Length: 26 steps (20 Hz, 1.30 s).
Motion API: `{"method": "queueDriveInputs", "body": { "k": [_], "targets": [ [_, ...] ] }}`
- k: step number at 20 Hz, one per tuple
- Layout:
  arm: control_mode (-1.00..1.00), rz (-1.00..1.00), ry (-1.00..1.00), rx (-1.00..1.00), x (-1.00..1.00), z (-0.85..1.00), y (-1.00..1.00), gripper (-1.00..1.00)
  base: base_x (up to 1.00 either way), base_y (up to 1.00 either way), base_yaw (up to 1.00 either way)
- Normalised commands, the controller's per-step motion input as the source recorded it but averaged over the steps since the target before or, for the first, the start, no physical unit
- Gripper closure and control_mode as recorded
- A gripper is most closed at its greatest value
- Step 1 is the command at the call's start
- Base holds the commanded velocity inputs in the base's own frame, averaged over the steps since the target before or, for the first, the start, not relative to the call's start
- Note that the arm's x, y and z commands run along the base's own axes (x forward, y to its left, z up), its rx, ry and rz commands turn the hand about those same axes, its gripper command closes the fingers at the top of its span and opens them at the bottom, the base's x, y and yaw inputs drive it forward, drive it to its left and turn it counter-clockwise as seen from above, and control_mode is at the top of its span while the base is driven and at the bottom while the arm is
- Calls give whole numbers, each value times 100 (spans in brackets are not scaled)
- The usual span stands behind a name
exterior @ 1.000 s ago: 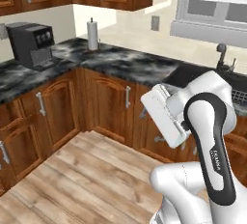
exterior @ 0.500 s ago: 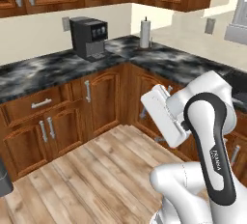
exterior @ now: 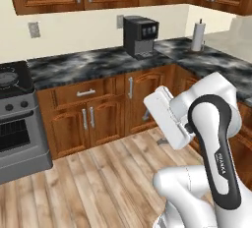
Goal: Move the pot and pan from the stove into the sink.
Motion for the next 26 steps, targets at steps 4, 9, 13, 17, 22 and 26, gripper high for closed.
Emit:
{"method": "queueDriveInputs", "body": {
  "k": [4,9,13,17,22,26],
  "targets": [
    [100,0,0,0,0,0,0,-100,-29,0,40],
    [100,0,0,0,0,0,0,-100,-26,0,22],
    [100,0,0,0,0,0,0,-100,-3,1,3],
    [100,0,0,0,0,0,0,-100,19,5,-1],
    [100,0,0,0,0,0,0,-100,65,26,-1],
    [100,0,0,0,0,0,0,-100,74,29,0]
  ]
}}
